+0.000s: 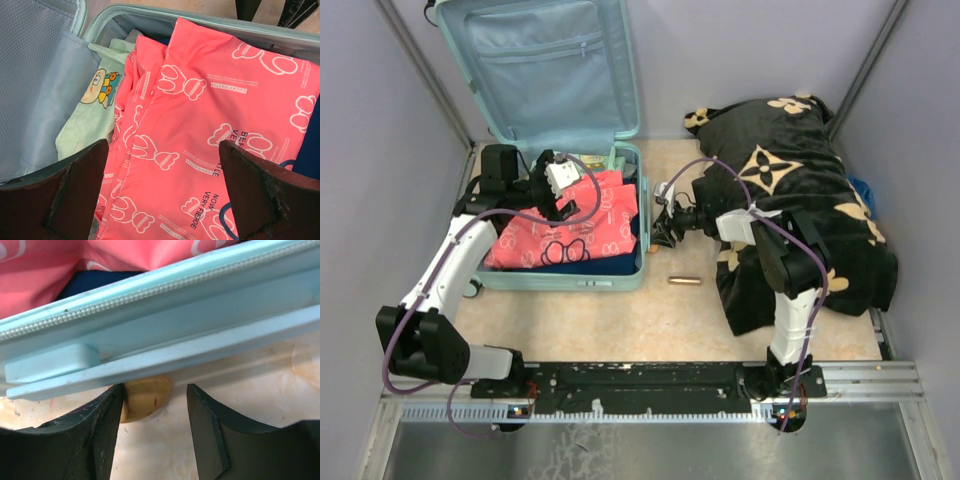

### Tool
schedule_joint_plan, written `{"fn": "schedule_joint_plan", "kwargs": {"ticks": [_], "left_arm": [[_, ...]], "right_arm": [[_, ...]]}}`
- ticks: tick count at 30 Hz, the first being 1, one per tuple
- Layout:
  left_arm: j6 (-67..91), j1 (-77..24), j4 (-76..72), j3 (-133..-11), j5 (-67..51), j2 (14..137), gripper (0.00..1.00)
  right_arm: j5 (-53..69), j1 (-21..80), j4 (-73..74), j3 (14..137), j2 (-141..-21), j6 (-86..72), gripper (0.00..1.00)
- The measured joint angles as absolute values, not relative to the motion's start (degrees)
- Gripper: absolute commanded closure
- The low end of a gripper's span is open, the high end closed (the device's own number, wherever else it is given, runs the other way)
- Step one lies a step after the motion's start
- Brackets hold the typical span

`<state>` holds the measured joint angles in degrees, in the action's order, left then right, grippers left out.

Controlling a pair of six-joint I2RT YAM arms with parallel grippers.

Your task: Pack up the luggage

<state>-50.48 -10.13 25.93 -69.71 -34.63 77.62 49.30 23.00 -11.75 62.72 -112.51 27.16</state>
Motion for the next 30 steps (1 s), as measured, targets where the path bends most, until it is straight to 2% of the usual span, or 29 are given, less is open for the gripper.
{"fn": "schedule_joint_plan", "kwargs": {"ticks": [3,8,15,18,25,30], "left_arm": [[-51.13,-10.13,25.85,-69.71,-34.61,77.62,0.03],[-51.55,-10.13,25.65,-69.71,-34.61,77.62,0.03],[-51.75,-10.13,24.62,-69.52,-34.61,77.62,0.04],[-51.72,-10.13,23.92,-68.99,-34.61,77.62,0.04],[-50.83,-10.13,23.14,-68.10,-35.11,77.62,0.04],[-47.94,-10.52,20.99,-68.42,-37.15,77.62,0.03]], "right_arm": [[49.76,23.05,-10.07,63.22,-112.68,28.51,0.47],[51.00,23.11,-4.71,65.08,-113.03,32.47,0.57],[51.99,23.16,0.95,65.78,-113.03,36.34,0.91],[52.45,23.14,1.98,65.76,-112.86,37.10,1.00],[53.19,21.47,4.82,65.10,-107.55,32.45,1.00],[56.03,14.33,5.34,68.86,-102.78,23.03,1.00]]}}
